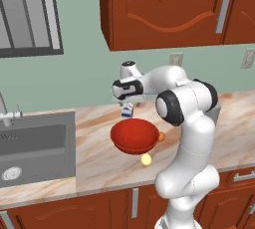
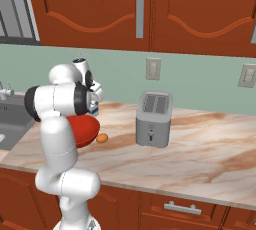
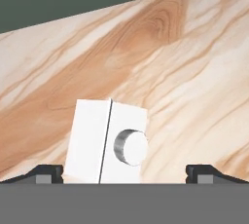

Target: Gather the eggs and milk located in the vicinity of the sink area and place them right next to the bowl.

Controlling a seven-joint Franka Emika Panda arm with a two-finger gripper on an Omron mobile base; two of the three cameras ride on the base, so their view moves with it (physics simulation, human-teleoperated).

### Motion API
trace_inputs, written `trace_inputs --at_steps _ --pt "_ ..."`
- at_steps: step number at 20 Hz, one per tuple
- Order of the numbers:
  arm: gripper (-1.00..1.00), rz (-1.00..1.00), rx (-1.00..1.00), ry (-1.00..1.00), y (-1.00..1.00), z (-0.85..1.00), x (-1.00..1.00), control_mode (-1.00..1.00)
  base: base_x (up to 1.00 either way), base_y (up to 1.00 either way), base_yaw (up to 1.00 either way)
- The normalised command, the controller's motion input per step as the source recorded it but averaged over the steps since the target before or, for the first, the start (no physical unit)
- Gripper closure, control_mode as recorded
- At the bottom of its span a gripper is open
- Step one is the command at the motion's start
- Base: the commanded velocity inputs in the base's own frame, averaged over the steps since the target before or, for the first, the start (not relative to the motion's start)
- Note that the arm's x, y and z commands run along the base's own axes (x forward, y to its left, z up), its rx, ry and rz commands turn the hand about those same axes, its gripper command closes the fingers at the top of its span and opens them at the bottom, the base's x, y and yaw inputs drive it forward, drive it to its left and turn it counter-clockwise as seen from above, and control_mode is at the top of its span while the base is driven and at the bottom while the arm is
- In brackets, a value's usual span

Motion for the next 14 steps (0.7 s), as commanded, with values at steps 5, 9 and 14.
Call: trace_inputs --at_steps 5,9,14 --pt "-1.0 0.0 0.0 0.03 0.0 -0.21 0.1 -1.0 0.0 0.0 0.0" --pt "-1.0 0.0 0.0 0.02 0.0 -0.19 0.08 -1.0 0.0 0.0 0.0" --pt "-1.0 0.0 0.0 0.01 0.0 -0.22 0.07 -1.0 0.0 0.0 0.0"
